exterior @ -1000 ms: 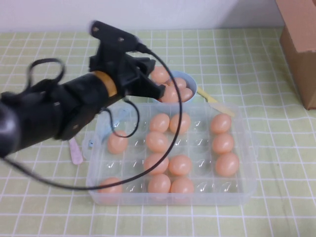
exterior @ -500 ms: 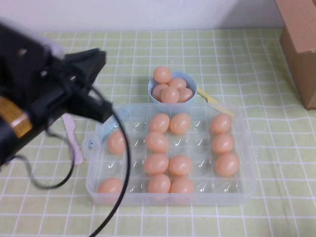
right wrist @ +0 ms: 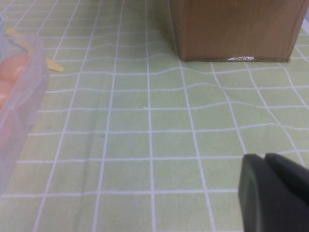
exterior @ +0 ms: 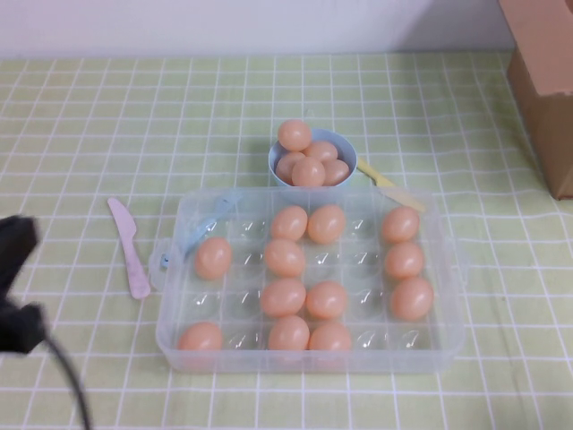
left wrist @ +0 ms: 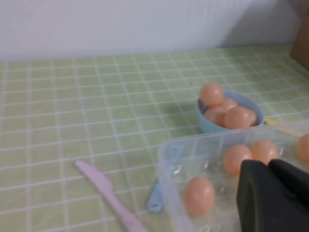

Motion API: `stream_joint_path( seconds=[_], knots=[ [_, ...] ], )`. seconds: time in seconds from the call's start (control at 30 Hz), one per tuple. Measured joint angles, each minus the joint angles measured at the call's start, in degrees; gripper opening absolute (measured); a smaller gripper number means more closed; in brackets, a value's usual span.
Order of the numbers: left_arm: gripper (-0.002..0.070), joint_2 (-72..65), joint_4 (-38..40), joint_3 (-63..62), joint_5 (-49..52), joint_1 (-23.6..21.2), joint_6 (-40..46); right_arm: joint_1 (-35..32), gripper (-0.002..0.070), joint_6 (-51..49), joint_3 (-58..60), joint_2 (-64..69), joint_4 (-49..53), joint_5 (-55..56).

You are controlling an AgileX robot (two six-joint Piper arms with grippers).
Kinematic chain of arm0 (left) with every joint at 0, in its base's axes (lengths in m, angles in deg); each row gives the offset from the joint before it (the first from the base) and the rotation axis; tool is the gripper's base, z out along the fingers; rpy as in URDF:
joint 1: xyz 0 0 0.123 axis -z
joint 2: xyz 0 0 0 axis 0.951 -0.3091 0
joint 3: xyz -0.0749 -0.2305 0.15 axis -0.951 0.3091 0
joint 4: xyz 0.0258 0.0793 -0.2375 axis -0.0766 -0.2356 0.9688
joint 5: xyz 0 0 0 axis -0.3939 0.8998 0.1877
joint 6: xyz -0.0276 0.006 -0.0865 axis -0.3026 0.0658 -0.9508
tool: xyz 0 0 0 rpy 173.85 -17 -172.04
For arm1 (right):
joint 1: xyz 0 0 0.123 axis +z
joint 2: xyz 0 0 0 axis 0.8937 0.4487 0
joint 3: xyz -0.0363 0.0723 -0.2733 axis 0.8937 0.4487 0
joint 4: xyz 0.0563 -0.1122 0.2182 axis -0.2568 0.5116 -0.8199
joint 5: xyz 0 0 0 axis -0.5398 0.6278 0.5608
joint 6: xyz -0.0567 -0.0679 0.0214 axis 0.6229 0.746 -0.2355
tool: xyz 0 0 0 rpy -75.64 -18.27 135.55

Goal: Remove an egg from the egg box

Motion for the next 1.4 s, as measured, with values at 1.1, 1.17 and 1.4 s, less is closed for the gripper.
stream_joint_path(
  seconds=[1.1,1.17,1.4],
  knots=[
    [-0.0002,34.65,17.01,35.06,-13.76,-22.85,27.88,0.0,-0.0018,0.0,0.0,0.0,0.0,0.0],
    [-0.0002,34.65,17.1,35.05,-13.46,-25.21,28.78,0.0,-0.0018,0.0,0.0,0.0,0.0,0.0],
    [-0.0002,34.65,19.44,35.05,-4.67,-27.34,35.55,0.0,-0.0018,0.0,0.0,0.0,0.0,0.0]
  ],
)
